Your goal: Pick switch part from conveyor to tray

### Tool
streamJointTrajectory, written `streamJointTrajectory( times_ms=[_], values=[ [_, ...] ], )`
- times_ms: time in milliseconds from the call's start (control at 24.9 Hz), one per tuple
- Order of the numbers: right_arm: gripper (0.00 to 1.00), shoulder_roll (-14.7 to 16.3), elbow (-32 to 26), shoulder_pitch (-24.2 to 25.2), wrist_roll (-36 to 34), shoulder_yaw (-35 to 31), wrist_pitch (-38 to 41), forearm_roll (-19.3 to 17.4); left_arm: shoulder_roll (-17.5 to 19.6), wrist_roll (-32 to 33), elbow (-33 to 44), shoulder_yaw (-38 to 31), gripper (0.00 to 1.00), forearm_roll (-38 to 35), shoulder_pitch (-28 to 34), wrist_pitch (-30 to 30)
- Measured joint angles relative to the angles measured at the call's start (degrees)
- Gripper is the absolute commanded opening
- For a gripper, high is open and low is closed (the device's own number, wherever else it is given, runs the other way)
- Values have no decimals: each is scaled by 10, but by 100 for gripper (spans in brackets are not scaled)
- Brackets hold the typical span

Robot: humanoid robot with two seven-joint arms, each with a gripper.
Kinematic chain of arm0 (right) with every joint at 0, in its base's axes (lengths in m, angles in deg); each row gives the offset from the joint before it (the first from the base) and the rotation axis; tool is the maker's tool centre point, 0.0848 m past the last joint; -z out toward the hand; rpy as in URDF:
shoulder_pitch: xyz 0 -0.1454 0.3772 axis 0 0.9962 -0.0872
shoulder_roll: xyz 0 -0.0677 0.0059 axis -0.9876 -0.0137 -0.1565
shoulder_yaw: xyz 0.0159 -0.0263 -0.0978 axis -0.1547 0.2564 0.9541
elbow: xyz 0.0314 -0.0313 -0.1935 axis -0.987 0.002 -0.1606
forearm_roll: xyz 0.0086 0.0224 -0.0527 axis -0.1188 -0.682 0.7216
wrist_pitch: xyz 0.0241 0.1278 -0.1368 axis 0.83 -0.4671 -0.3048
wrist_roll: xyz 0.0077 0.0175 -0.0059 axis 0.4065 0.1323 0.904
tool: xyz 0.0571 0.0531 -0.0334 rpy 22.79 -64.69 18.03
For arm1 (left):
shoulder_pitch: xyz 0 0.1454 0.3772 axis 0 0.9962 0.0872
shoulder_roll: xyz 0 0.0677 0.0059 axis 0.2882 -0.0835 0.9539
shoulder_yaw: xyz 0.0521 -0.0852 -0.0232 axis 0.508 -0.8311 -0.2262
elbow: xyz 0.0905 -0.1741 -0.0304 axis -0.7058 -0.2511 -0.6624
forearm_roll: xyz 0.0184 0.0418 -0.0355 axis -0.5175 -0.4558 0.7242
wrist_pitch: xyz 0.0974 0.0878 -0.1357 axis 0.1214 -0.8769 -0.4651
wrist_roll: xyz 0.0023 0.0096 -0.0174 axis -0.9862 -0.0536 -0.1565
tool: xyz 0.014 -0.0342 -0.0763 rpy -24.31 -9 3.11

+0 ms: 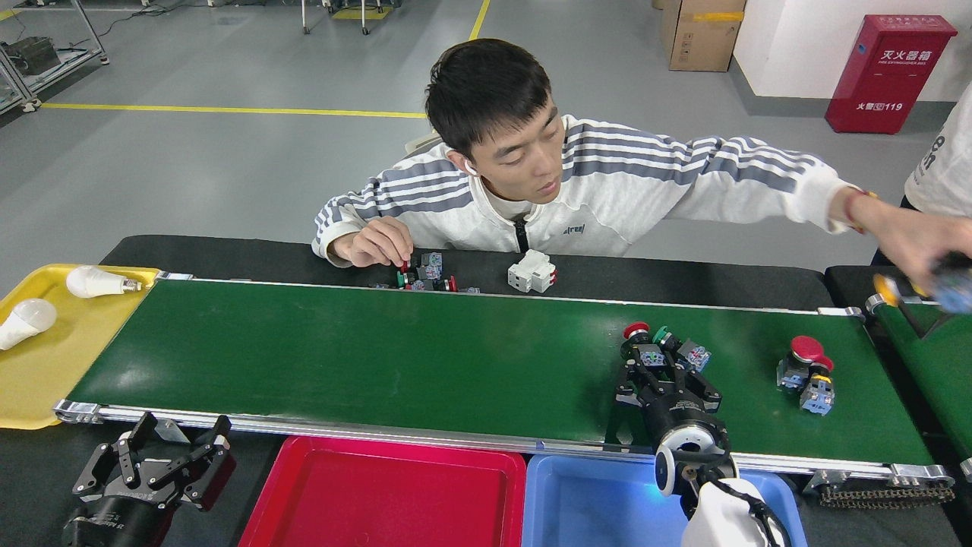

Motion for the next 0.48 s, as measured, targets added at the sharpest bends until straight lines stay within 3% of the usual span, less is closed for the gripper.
streamJointTrajectory(
  times_ms=[120,241,401,441,481],
  values=[
    [2,0,-14,10,-7,0,33,-3,0,0,0,0,100,0,0,0],
    [2,0,-70,54,-29,1,99,-3,0,0,0,0,100,0,2,0],
    [2,1,-158,139,-47,8,271,-3,0,0,0,0,100,0,2,0],
    [13,1,-169,151,-53,10,320,-3,0,0,0,0,100,0,2,0],
    [53,1,-175,158,-55,13,376,-3,0,0,1,0,100,0,2,0]
  ],
)
